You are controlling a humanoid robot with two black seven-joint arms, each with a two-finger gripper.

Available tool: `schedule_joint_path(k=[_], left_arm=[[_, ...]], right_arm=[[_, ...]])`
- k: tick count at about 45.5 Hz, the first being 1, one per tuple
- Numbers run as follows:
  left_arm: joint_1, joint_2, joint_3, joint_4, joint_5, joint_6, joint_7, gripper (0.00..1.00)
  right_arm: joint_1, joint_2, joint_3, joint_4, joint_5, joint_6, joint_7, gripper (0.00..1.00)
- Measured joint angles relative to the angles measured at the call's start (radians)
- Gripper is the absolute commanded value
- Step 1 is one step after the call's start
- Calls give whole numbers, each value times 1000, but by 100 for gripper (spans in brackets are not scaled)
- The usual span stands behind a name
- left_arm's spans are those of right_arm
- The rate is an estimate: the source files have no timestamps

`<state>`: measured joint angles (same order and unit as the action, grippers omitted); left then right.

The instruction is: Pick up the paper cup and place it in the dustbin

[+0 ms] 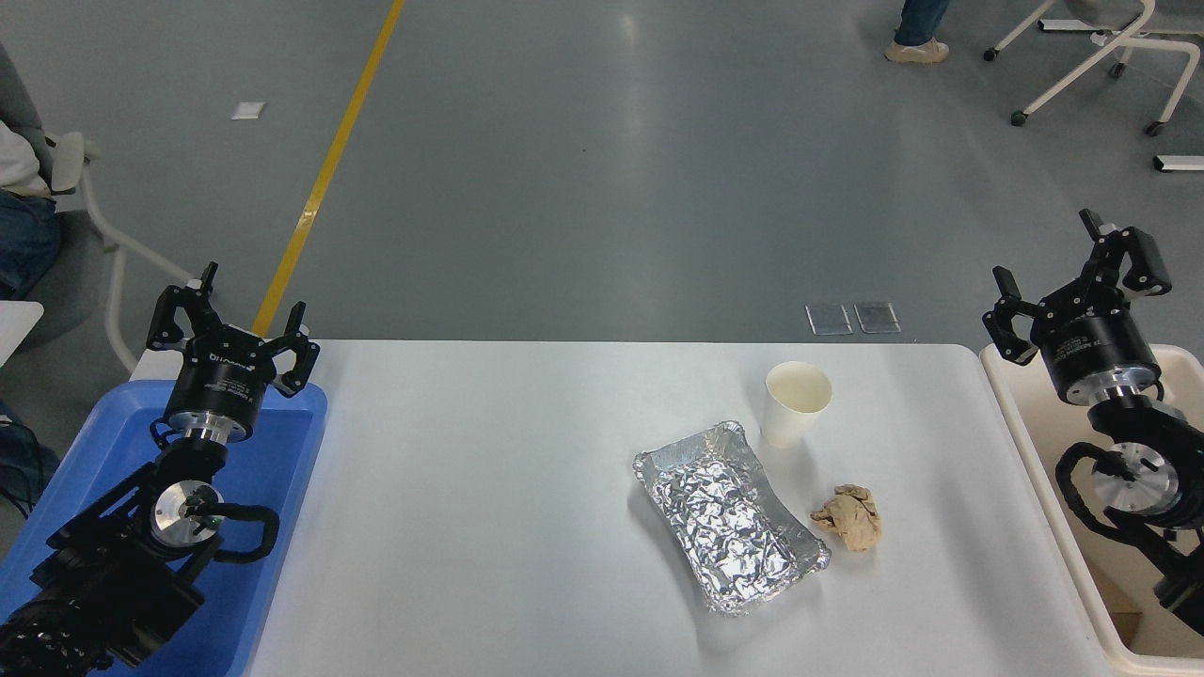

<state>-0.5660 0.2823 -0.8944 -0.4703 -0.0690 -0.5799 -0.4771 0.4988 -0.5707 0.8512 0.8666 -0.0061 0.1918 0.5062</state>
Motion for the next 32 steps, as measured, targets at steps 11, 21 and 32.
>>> schedule_joint_path(k=[11,21,32], left_arm=[[0,0,0,0,0,0,0,99],[-1,0,0,0,0,0,0,99],[-1,0,0,0,0,0,0,99]], right_arm=[[-2,-1,1,1,0,0,0,99],[-3,-1,0,0,0,0,0,100],[2,-10,-2,0,1,4,0,100]])
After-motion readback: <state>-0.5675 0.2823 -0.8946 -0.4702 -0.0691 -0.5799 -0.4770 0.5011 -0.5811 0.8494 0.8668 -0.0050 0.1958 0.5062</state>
